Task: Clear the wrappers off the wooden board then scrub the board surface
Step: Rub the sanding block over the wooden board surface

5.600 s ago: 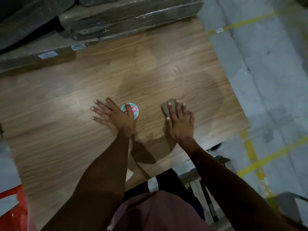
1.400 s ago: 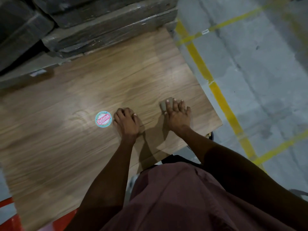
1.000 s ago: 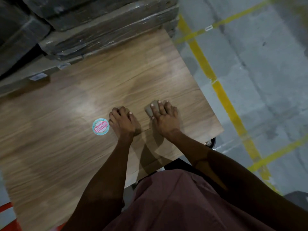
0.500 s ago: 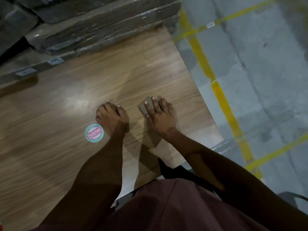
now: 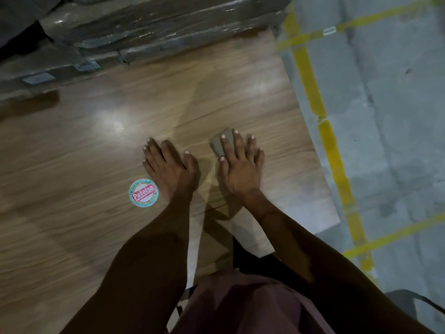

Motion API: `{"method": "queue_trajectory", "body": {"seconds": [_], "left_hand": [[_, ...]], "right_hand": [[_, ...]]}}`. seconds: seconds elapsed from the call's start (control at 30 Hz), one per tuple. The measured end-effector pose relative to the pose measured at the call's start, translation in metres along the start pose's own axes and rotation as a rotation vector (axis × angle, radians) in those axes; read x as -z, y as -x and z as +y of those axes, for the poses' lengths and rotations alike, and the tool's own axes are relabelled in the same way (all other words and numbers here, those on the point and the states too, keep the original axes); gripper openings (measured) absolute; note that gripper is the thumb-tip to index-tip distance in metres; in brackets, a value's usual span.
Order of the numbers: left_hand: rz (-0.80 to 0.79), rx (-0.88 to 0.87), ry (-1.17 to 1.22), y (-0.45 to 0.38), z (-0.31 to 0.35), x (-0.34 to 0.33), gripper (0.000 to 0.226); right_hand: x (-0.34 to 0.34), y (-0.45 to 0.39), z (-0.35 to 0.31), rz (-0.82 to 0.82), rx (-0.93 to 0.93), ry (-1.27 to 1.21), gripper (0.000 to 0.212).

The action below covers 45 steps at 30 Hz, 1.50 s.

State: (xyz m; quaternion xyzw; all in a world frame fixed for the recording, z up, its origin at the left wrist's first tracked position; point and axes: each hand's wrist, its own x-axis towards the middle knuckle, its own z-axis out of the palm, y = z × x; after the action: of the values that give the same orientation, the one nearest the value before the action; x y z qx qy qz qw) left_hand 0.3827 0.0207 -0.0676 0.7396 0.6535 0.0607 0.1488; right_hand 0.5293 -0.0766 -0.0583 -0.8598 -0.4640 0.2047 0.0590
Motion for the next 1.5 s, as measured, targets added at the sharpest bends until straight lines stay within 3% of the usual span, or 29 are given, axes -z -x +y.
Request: {"method": "queue_trajectory", "body": {"seconds": [0.2, 0.4, 0.6, 0.83, 1.03, 1.1, 1.2, 1.27, 1.5], "left_hand": [[0.015, 0.015, -0.056, -0.002, 0.000, -0.002, 0.066], [0.020, 0.009, -0.098, -0.002, 0.001, -0.001, 0.065], [0.024, 0.021, -0.082, -0.003, 0.000, -0.002, 0.064], [0.015, 0.028, -0.079, -0.001, 0.004, -0.001, 0.066], [0.027, 0.038, -0.078, -0.002, 0.002, -0.002, 0.065], [0.023, 0.035, -0.066, -0.002, 0.002, -0.002, 0.066], [0.020, 0.036, -0.062, -0.003, 0.002, -0.001, 0.067], [0.032, 0.034, -0.061, -0.003, 0.002, -0.001, 0.067], [0.044, 0.041, -0.069, -0.005, 0.003, -0.002, 0.064]], "right_hand": [[-0.004, -0.023, -0.022, 0.122, -0.310, -0.125, 0.063], [-0.003, -0.037, -0.026, 0.068, -0.010, -0.034, 0.060], [0.003, -0.058, -0.026, 0.195, -0.385, -0.142, 0.061], [0.005, -0.073, -0.034, 0.085, -0.035, -0.038, 0.061], [0.011, -0.106, -0.043, 0.254, -0.369, -0.133, 0.061], [0.010, -0.111, -0.057, 0.232, -0.339, -0.144, 0.063], [0.007, -0.116, -0.065, 0.145, -0.105, -0.079, 0.063], [0.006, -0.123, -0.062, 0.141, -0.059, -0.056, 0.063], [0.014, -0.157, -0.072, 0.266, -0.344, -0.154, 0.064]]}}
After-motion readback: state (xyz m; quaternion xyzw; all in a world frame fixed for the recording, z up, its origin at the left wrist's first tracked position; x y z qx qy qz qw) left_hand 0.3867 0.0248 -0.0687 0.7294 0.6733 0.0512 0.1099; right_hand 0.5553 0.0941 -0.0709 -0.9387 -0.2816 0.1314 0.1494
